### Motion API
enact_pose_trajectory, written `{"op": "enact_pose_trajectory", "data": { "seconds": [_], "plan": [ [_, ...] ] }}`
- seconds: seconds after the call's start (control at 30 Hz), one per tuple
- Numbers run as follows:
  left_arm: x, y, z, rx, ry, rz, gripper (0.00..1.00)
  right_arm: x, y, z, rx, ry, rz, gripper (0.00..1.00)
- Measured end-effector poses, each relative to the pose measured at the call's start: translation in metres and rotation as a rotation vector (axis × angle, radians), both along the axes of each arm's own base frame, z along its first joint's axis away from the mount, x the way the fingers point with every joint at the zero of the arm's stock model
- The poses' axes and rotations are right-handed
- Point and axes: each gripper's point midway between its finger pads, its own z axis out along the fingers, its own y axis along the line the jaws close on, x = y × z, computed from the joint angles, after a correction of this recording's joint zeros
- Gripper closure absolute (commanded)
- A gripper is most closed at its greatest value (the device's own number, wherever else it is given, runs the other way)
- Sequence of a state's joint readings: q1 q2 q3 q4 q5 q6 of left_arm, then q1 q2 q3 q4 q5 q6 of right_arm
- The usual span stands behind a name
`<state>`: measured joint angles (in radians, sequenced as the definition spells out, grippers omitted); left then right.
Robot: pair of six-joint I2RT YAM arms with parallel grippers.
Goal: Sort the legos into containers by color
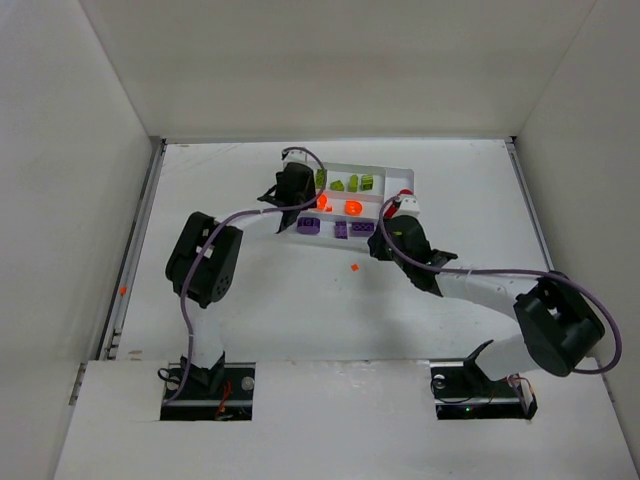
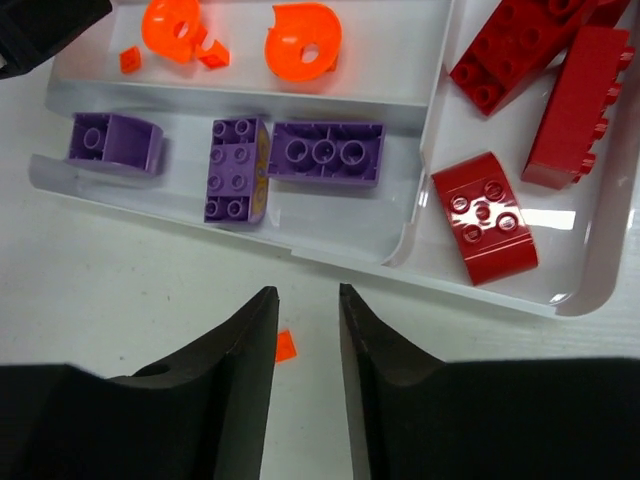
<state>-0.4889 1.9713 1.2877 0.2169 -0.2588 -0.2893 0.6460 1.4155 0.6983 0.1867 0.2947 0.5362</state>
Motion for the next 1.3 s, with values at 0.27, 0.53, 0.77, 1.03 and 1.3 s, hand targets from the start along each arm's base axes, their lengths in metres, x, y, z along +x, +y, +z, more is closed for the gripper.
{"op": "enact_pose_trajectory", "data": {
  "seconds": [0.27,0.53,0.77,1.03,1.3],
  "plan": [
    [-0.065,0.015,0.06,-0.145,-0.109,0.012,0.67,-0.024,0.039,0.003,-0.009,-0.003,0.127,0.64],
    [-0.147,0.031,0.08,-0.325,-0.208,0.0,0.65,-0.044,0.052,-0.03,-0.071,0.073,0.186,0.52],
    [-0.196,0.055,0.039,-0.333,-0.155,0.006,0.62,-0.045,0.044,-0.054,-0.121,0.131,0.173,0.54],
    [-0.204,0.068,0.033,-0.348,-0.18,0.022,0.58,-0.042,0.048,-0.073,-0.164,0.176,0.176,0.55],
    [-0.205,0.068,0.031,-0.358,-0.177,0.018,0.52,-0.038,0.052,-0.075,-0.219,0.161,0.161,0.64]
  ]
}}
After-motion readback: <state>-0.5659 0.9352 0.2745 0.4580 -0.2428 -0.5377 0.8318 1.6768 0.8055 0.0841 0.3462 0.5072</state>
